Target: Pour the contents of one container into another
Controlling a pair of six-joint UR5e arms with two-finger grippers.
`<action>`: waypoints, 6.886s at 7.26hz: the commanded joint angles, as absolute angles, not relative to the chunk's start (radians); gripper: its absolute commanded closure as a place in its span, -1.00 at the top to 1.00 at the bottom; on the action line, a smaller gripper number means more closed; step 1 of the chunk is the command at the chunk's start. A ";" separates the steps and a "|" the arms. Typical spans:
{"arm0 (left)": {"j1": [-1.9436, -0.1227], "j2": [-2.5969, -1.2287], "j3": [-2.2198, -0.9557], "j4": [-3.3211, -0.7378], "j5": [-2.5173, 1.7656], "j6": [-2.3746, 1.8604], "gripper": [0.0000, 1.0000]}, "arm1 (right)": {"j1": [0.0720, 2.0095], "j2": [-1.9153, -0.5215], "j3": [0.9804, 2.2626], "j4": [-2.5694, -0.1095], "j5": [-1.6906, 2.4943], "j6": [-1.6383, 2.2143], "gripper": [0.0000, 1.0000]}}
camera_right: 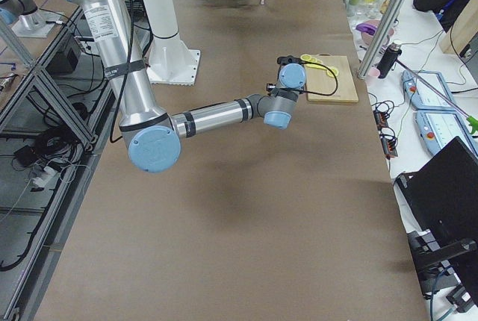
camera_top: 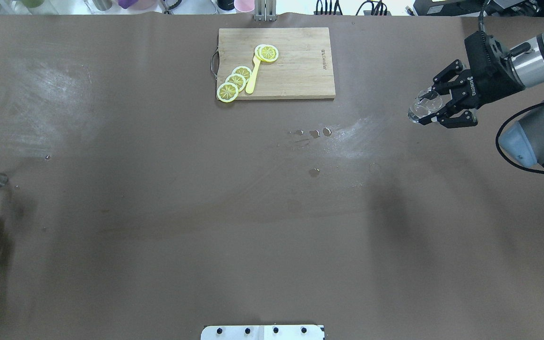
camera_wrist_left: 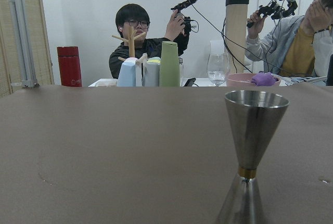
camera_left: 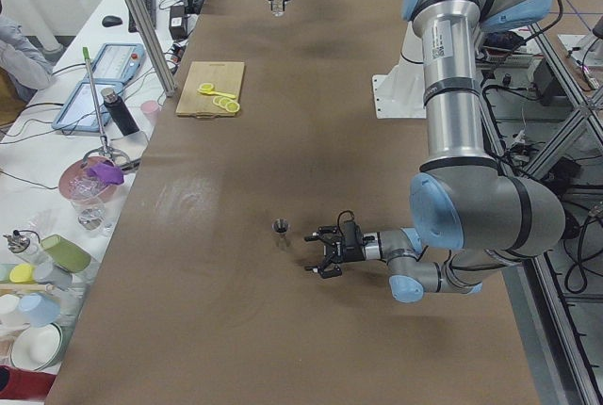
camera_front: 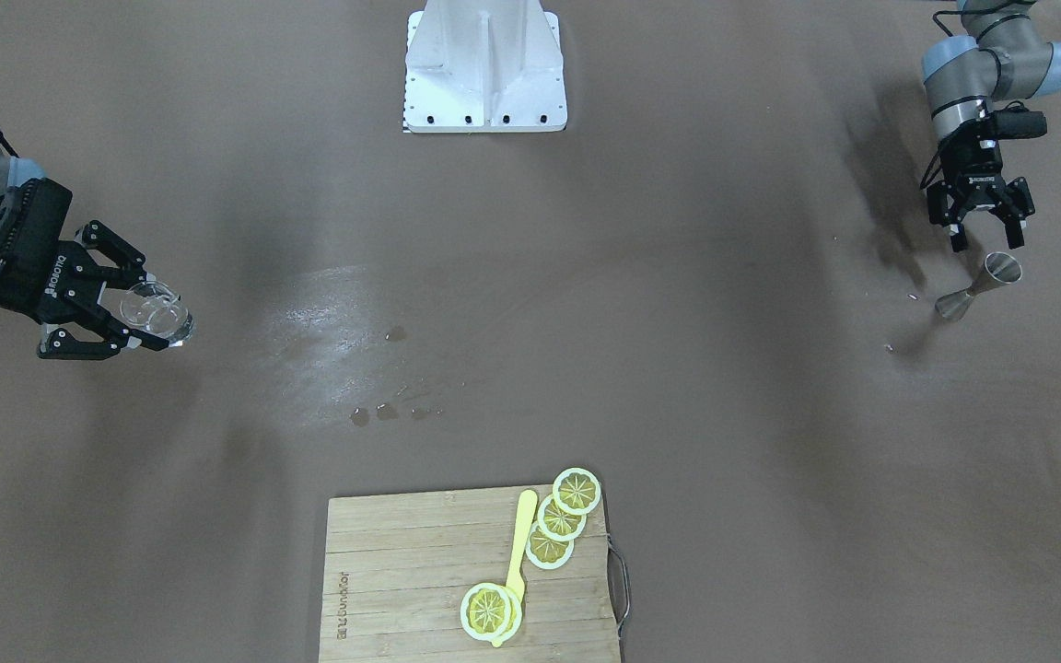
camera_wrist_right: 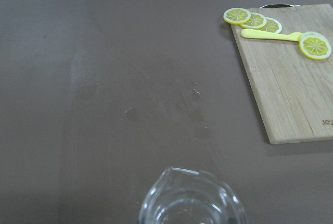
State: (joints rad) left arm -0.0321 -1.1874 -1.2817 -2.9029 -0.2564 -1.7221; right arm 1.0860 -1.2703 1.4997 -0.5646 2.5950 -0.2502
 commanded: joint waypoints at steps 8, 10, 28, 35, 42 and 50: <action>-0.267 -1.359 -1.336 -2.634 -0.377 -1.684 0.81 | 1.101 -1.266 1.483 -0.580 2.615 -0.216 -1.00; -0.287 -1.367 -1.338 -2.615 -0.385 -1.687 0.37 | 1.101 -1.267 1.485 -0.580 2.615 -0.212 -1.00; -0.343 -1.950 -1.548 -2.770 -0.592 -0.776 -1.00 | 1.065 -1.221 1.514 -0.584 2.617 -0.126 -1.00; -0.469 -2.359 -1.253 -2.611 -0.827 -0.563 -1.00 | 0.996 -1.134 1.529 -0.638 2.559 -0.091 -1.00; -0.396 -2.413 -1.259 -2.430 -0.721 -0.761 -1.00 | 1.046 -1.042 1.562 -0.892 2.573 -0.112 -1.00; -0.391 -2.427 -1.261 -2.404 -0.722 -0.770 -1.00 | 1.011 -0.778 1.528 -1.438 2.438 -0.693 -1.00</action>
